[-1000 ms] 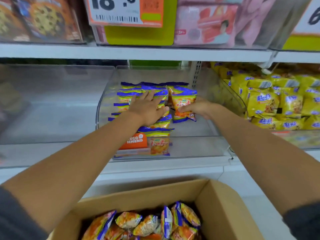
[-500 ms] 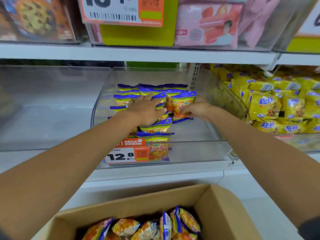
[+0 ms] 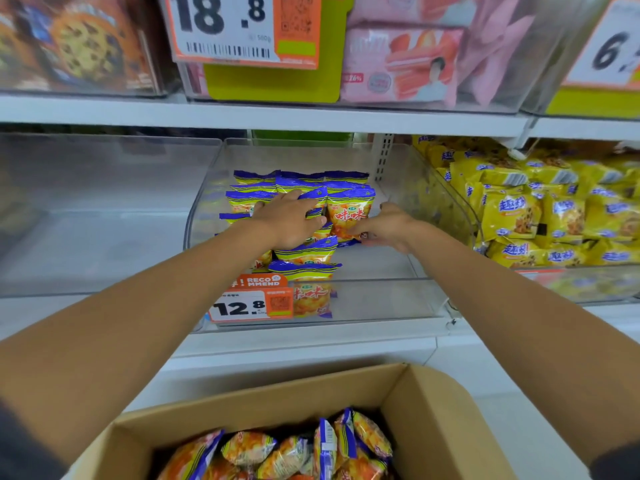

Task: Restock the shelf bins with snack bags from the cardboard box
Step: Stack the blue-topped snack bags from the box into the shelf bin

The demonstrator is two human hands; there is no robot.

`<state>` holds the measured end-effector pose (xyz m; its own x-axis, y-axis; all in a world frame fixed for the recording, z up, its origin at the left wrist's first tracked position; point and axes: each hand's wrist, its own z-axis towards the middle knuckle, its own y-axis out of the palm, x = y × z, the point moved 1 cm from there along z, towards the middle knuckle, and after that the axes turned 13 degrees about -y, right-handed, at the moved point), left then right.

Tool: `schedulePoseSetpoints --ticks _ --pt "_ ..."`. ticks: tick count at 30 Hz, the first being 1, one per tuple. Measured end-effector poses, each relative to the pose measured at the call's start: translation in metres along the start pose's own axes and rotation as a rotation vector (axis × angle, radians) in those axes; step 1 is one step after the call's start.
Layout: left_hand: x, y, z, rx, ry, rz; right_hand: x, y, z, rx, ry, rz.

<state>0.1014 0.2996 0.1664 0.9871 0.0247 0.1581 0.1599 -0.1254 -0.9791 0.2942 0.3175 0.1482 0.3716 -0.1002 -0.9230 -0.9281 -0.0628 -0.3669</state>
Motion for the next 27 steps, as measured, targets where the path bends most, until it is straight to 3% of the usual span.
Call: schedulePoseSetpoints --ticks 5,8,11,13,17,21,27 --pt "0.009 -0.021 -0.022 -0.001 0.008 -0.119 -0.012 -0.012 -0.04 0.115 -0.243 -0.214" --pt "0.017 -0.034 -0.056 0.151 0.035 -0.246 -0.018 -0.014 -0.079 0.214 -0.431 -0.418" --pt "0.026 -0.037 -0.108 0.324 -0.002 -0.262 -0.015 -0.001 -0.123 0.264 -0.564 -0.42" --pt "0.028 -0.03 -0.143 0.331 -0.02 -0.294 -0.007 0.012 -0.153 0.251 -0.602 -0.4" --pt "0.002 0.012 -0.198 0.182 -0.093 -0.389 0.026 0.043 -0.207 0.112 -0.573 -0.396" --pt "-0.035 0.075 -0.243 -0.066 -0.19 -0.364 0.082 0.076 -0.247 -0.167 -0.426 -0.469" --pt "-0.086 0.166 -0.282 -0.281 -0.28 -0.357 0.168 0.119 -0.283 -0.559 -0.176 -0.506"
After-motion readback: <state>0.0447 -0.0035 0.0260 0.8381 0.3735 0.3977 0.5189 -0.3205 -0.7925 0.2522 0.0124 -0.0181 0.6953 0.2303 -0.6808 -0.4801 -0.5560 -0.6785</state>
